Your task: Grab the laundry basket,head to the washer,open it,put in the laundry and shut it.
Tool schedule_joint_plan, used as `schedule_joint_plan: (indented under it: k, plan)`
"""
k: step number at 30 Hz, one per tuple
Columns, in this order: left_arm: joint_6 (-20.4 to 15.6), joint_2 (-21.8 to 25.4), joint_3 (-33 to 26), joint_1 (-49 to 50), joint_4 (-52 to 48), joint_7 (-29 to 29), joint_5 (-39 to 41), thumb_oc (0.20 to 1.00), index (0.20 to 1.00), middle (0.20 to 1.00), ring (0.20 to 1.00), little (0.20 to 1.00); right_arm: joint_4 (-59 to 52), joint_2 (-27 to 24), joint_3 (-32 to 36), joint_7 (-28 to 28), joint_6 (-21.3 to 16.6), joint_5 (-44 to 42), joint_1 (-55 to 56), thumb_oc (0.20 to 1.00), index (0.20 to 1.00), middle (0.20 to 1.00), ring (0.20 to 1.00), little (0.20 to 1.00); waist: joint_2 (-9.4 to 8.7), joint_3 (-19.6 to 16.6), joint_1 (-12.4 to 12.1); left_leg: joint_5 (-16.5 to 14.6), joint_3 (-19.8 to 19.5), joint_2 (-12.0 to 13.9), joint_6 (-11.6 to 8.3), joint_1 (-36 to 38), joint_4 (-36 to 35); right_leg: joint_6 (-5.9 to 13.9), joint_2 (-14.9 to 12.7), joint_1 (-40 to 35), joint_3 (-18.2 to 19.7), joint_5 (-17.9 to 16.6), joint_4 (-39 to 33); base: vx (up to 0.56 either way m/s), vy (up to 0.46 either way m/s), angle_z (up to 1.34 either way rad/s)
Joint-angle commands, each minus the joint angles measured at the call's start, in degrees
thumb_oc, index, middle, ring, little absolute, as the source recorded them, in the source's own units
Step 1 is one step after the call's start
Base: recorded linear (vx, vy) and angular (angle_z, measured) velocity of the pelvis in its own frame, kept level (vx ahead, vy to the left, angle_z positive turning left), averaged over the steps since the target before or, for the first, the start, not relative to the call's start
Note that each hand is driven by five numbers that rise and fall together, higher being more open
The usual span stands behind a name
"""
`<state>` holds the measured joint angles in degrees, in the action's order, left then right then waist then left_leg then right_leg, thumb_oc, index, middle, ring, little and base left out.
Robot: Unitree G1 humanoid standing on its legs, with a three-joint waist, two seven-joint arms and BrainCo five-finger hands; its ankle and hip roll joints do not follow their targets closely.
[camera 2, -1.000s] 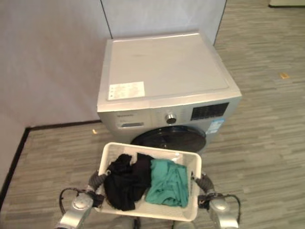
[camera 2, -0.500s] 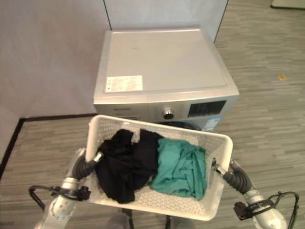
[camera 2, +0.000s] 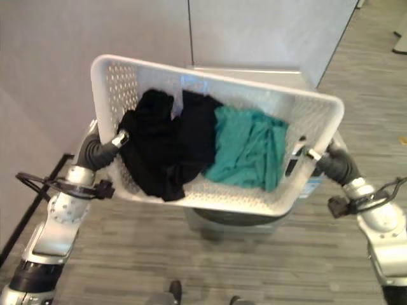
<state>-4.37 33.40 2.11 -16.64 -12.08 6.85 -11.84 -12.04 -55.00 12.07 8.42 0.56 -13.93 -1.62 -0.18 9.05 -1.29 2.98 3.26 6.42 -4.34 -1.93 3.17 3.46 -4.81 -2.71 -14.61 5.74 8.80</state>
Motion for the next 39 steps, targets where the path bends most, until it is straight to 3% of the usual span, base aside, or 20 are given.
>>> schedule_joint_plan:
  k: [1, 5, 6, 8, 11, 13, 15, 16, 17, 19, 20, 22, 23, 24, 25, 28, 29, 30, 32, 39]
  plan:
    - [0.7, 4.7, 4.2, -15.4, 9.9, 3.9, 1.4, 0.200, 0.200, 0.200, 0.200, 0.200, 4.3, -6.2, 0.2, -3.7, -3.9, -4.5, -10.7, 0.200, 0.200, 0.200, 0.200, 0.200, -1.44, -1.7, 1.0, -2.9, 1.1, 5.4, -1.53, 1.3, 3.6, -0.30, 1.5, -1.9, 4.5, 1.2, -4.4, 0.03, -0.157, 0.18]
    - [3.1, 3.8, 12.5, -28.2, 21.3, 5.7, 2.3, 0.200, 0.200, 0.200, 0.200, 0.200, 8.9, -9.0, -7.3, -3.8, -2.0, -5.2, -19.4, 0.200, 0.200, 0.200, 0.200, 0.200, -1.74, -0.5, 1.4, 2.1, 0.3, 6.8, -2.06, -1.8, 12.7, -2.21, 2.9, -3.9, 4.5, 1.6, -4.7, 0.01, -0.168, 0.07]
    - [4.3, 2.3, 17.0, -34.9, 27.4, 5.6, 6.0, 0.200, 0.200, 0.200, 0.200, 0.200, 13.5, -10.5, -11.3, -5.1, -0.5, -4.7, -23.9, 0.200, 0.200, 0.200, 0.200, 0.200, -2.47, 0.4, 1.3, 3.6, 1.3, 6.5, -1.38, -5.5, 20.0, -3.09, 2.9, -4.9, 4.2, 1.4, -5.0, 0.00, -0.153, 0.10]
    - [4.9, 2.1, 19.2, -38.5, 30.4, 6.3, 6.0, 0.200, 0.200, 0.200, 0.200, 0.200, 15.8, -11.6, -13.7, -5.3, 0.3, -3.8, -26.6, 0.200, 0.200, 0.200, 0.200, 0.200, -2.46, 0.5, 1.8, 2.8, 2.4, 6.4, -0.97, -7.3, 21.6, -3.26, 3.2, -5.2, 3.7, 1.5, -5.6, 0.01, -0.081, 0.41]
    - [5.4, 0.4, 23.9, -46.3, 38.3, 5.2, 9.0, 0.200, 0.200, 0.200, 0.200, 0.200, 20.6, -12.7, -19.4, -5.5, 1.4, -2.6, -33.0, 0.200, 0.200, 0.200, 0.200, 0.200, -3.00, -0.1, 1.9, -3.9, 6.2, 0.6, 1.58, -11.0, 18.1, -2.39, 2.8, -6.0, 4.0, 1.5, -7.5, 0.13, 0.012, 0.27]
    - [5.3, -1.2, 26.1, -48.8, 41.7, 3.7, 11.8, 0.200, 0.200, 0.200, 0.200, 0.200, 24.5, -13.0, -21.9, -5.8, 2.3, -0.5, -35.2, 0.200, 0.200, 0.200, 0.200, 0.200, -2.79, -0.9, 1.3, -2.5, 11.2, -2.4, 2.08, -13.5, 13.2, -1.95, 4.0, -6.9, 3.8, 1.6, -8.1, 0.18, 0.064, 0.12]
    - [6.0, -0.8, 28.4, -52.4, 46.1, 4.3, 12.1, 0.200, 0.200, 0.200, 0.200, 0.200, 28.9, -12.3, -26.2, -6.1, 3.1, 0.7, -40.3, 0.200, 0.200, 0.200, 0.200, 0.200, -2.36, -2.1, 0.0, -2.2, 12.2, -4.5, 2.08, -13.6, 10.2, -1.44, 5.0, -7.1, 4.8, 1.8, -7.7, 0.22, 0.096, 0.06]
    - [6.1, -0.8, 30.0, -54.4, 49.1, 4.5, 12.2, 0.200, 0.200, 0.200, 0.200, 0.200, 31.6, -11.0, -29.5, -6.4, 2.8, 1.2, -44.0, 0.200, 0.200, 0.200, 0.200, 0.200, -2.12, -2.5, -0.5, -2.9, 10.8, -5.7, 3.26, -10.9, 7.0, -0.96, 5.4, -7.1, 5.6, 2.4, -7.0, 0.40, 0.122, -0.81]
    - [5.9, -0.5, 33.2, -57.4, 52.5, 4.0, 13.8, 0.200, 0.200, 0.200, 0.200, 0.200, 37.2, -7.5, -33.0, -7.5, 2.9, 2.7, -47.3, 0.200, 0.200, 0.200, 0.200, 0.200, -2.63, -3.6, -0.8, -3.9, 6.2, -8.0, 5.60, -8.2, 5.4, 0.09, 5.6, -6.2, 6.2, 2.3, -1.5, 0.43, 0.111, -1.12]
    - [6.1, 0.2, 34.7, -58.6, 55.4, 3.9, 15.4, 0.200, 0.200, 0.200, 0.200, 0.200, 42.1, -3.0, -34.9, -7.7, 4.6, 4.3, -50.5, 0.200, 0.200, 0.200, 0.200, 0.200, -2.53, -3.0, 0.1, -6.3, 8.2, -7.4, 7.98, -2.0, 4.5, 6.96, 3.9, -2.3, 6.7, -4.8, 13.0, 0.37, 0.121, -1.00]
    - [6.0, 0.4, 34.6, -58.6, 55.5, 3.8, 15.4, 0.200, 0.200, 0.200, 0.200, 0.200, 42.3, -2.9, -35.4, -7.7, 4.5, 4.3, -51.1, 0.200, 0.200, 0.200, 0.200, 0.200, -2.38, -3.0, 0.0, -6.0, 8.5, -7.3, 7.96, -2.0, 4.2, 6.91, 4.0, -2.0, 7.0, -5.0, 13.2, 0.22, 0.124, -0.65]
    - [6.3, 1.5, 36.0, -59.1, 59.8, 3.2, 16.1, 0.200, 0.200, 0.200, 0.200, 0.200, 47.1, -0.5, -38.2, -6.8, 5.2, 5.9, -54.9, 0.200, 0.200, 0.200, 0.200, 0.200, -1.02, -2.0, 1.1, -6.8, 9.2, -6.6, 9.18, 1.4, 3.7, 9.31, 1.8, 1.9, 5.7, -7.6, 24.2, 0.19, 0.129, -0.46]
    - [6.8, 0.7, 37.4, -60.5, 65.7, 2.9, 15.8, 0.200, 0.200, 0.200, 0.200, 0.200, 50.9, 2.2, -40.4, -6.3, 5.3, 6.1, -58.1, 0.200, 0.200, 0.200, 0.200, 0.200, -0.08, -1.6, 2.0, -7.4, 8.9, -6.1, 9.47, 4.4, 2.8, 8.59, -0.5, 4.4, 5.1, -7.3, 27.8, 0.18, 0.101, -0.37]
    - [6.7, 0.7, 37.4, -60.6, 65.8, 2.9, 15.9, 0.200, 0.200, 0.200, 0.200, 0.200, 51.1, 2.2, -40.6, -6.3, 5.2, 6.1, -58.4, 0.200, 0.200, 0.200, 0.200, 0.200, 0.03, -1.6, 2.0, -7.2, 8.9, -5.9, 9.40, 4.3, 2.7, 8.45, -0.3, 4.6, 5.1, -7.5, 27.6, 0.28, 0.039, -0.31]
    - [6.8, -0.9, 38.4, -62.0, 70.0, 2.6, 16.0, 0.200, 0.200, 0.200, 0.200, 0.200, 54.2, 3.8, -42.8, -6.3, 5.3, 5.5, -61.8, 0.200, 0.200, 0.200, 0.200, 0.200, 0.35, -1.4, 2.8, -7.8, 7.5, -5.7, 8.90, 5.8, 2.3, 5.96, -2.3, 6.8, 4.4, -4.7, 23.6, 0.14, -0.025, -0.20]
    - [6.3, -1.8, 38.4, -62.2, 70.5, 2.8, 15.9, 0.200, 0.200, 0.200, 0.200, 0.200, 55.7, 4.1, -44.7, -6.0, 5.4, 5.2, -63.1, 0.200, 0.200, 0.200, 0.200, 0.200, 0.70, -1.2, 3.9, -8.1, 5.6, -5.7, 8.11, 6.3, 2.1, 4.54, -2.6, 7.3, 6.3, -2.9, 16.3, 0.17, -0.099, 0.13]
    - [5.8, -2.2, 38.4, -62.7, 69.7, 3.3, 15.8, 0.200, 0.200, 0.200, 0.200, 0.200, 55.0, 2.9, -45.5, -5.4, 5.6, 4.5, -63.7, 0.200, 0.200, 0.200, 0.200, 0.200, 0.78, -1.0, 5.1, -8.9, 3.7, -5.3, 7.05, 6.1, 2.4, 4.82, -3.7, 8.6, 11.5, -5.3, 9.4, 0.13, -0.154, 0.60]
    - [5.8, -2.2, 38.4, -62.7, 69.7, 3.3, 15.8, 0.200, 0.200, 0.200, 0.200, 0.200, 55.0, 2.9, -45.5, -5.4, 5.6, 4.5, -63.8, 0.200, 0.200, 0.200, 0.200, 0.200, 0.85, -1.1, 5.0, -8.7, 3.7, -5.2, 7.04, 5.9, 2.4, 4.78, -3.6, 8.7, 11.5, -5.6, 9.0, 0.13, -0.183, 0.69]
    - [5.7, -3.0, 38.8, -62.6, 68.8, 3.7, 15.0, 0.200, 0.200, 0.200, 0.200, 0.200, 52.5, 0.4, -46.0, -3.3, 6.3, 4.7, -61.6, 0.200, 0.200, 0.200, 0.200, 0.200, -0.14, -1.2, 6.5, -9.7, 1.3, -6.1, 6.52, 5.6, 3.7, 5.35, -2.4, 7.5, 18.9, -6.3, 6.7, 0.12, -0.148, 0.60]
    - [5.8, -7.3, 37.8, -58.9, 67.2, 3.3, 16.5, 0.200, 0.200, 0.200, 0.200, 0.200, 47.8, -1.1, -48.0, -0.5, 5.9, 4.7, -58.1, 0.200, 0.200, 0.200, 0.200, 0.200, -2.29, -3.2, 4.6, -8.8, -3.1, -3.6, 3.51, 4.4, 4.7, 4.03, -1.0, 1.6, 11.5, -3.3, -1.4, 0.09, -0.251, 0.69]
